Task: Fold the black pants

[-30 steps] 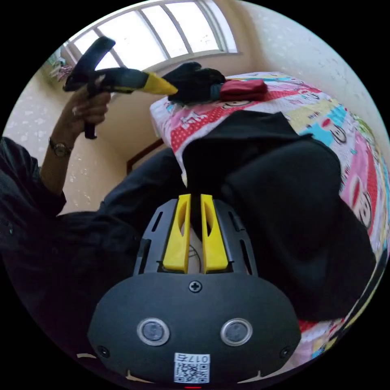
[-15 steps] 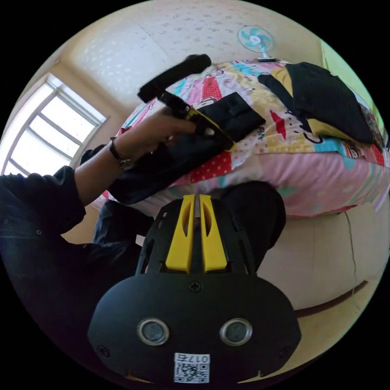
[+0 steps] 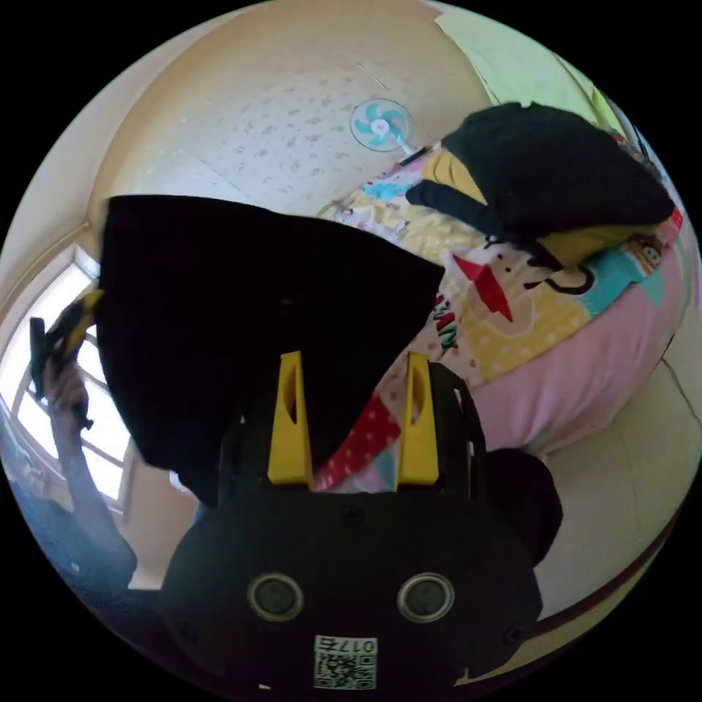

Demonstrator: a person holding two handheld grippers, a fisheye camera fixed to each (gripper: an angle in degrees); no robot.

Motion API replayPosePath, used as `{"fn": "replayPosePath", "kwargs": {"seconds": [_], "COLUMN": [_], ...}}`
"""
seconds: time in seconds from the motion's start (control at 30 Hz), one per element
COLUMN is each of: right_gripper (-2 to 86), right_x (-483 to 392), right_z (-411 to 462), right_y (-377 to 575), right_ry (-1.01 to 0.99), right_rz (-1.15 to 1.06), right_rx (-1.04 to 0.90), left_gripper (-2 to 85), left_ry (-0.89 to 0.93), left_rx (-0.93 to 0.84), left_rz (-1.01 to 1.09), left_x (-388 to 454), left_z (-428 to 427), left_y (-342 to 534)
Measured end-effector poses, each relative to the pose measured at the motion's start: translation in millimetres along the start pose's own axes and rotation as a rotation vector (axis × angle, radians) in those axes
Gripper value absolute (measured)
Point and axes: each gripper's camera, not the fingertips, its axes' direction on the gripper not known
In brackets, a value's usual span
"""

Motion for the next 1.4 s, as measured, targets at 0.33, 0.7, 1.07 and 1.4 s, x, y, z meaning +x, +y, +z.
{"fn": "replayPosePath", "kwargs": {"seconds": [0.33,0.7,1.07,1.4], "right_gripper": [4.3,3.1,3.5,10.0], "right_x": [-165.4,-465.2,-556.6,-521.8], "right_z": [-120.9,-376.9,-354.6,18.8], "right_y": [29.4,31.9,-32.1,-327.9], "right_ry": [-0.451,-0.335,-0.065,0.258], "right_rz": [-0.362,-1.119,-1.116,-0.579], "right_rx": [0.391,0.924,0.9,0.279], "left_gripper": [-0.6,-0.6,-0.8,3.0], "left_ry": [-0.286,-0.223,-0.434,-0.606], "left_rx": [0.677,1.154,1.162,0.372], "left_rz": [-0.114,0.014,0.027,-0.343], "left_x": [45.6,96.1,111.5,-203.8], "left_z": [-274.8,-512.6,-515.8,-235.4], "left_y": [117.3,108.8,-7.4,-263.6]}}
